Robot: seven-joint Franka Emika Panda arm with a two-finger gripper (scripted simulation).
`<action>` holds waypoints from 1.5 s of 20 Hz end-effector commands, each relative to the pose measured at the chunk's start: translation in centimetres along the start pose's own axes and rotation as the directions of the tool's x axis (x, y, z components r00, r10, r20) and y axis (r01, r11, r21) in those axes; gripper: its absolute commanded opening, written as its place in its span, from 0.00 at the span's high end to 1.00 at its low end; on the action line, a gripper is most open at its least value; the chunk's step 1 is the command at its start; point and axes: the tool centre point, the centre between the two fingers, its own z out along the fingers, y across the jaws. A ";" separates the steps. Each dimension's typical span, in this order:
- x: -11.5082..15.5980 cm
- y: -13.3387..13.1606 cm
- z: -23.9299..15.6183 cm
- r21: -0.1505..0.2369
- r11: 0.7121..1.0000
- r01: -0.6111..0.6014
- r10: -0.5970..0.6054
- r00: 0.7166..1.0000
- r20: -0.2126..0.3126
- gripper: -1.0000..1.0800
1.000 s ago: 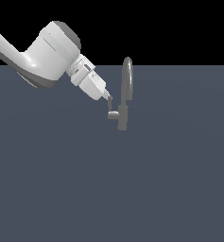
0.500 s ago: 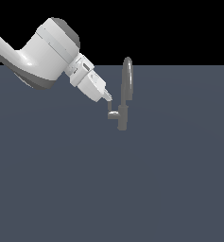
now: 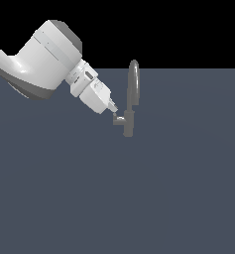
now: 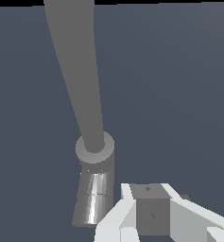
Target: Turn on the faucet by rotating a designated handle.
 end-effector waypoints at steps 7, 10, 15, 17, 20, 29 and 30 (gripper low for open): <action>-1.9 1.9 2.0 -0.011 1.000 0.007 -0.007 1.000 -0.005 1.00; -2.9 2.8 3.1 -0.016 1.000 0.008 -0.009 1.000 -0.005 1.00; -3.0 2.5 2.9 0.004 1.000 -0.003 0.003 1.000 -0.003 1.00; -3.7 2.5 3.7 0.000 1.000 -0.001 0.001 1.000 -0.003 1.00; -4.7 2.5 4.8 -0.006 1.000 0.002 -0.002 1.000 -0.004 1.00; -5.2 1.0 5.3 0.016 1.000 -0.019 0.019 1.000 0.000 1.00; -5.5 0.8 5.5 0.014 1.000 -0.018 0.018 1.000 0.000 1.00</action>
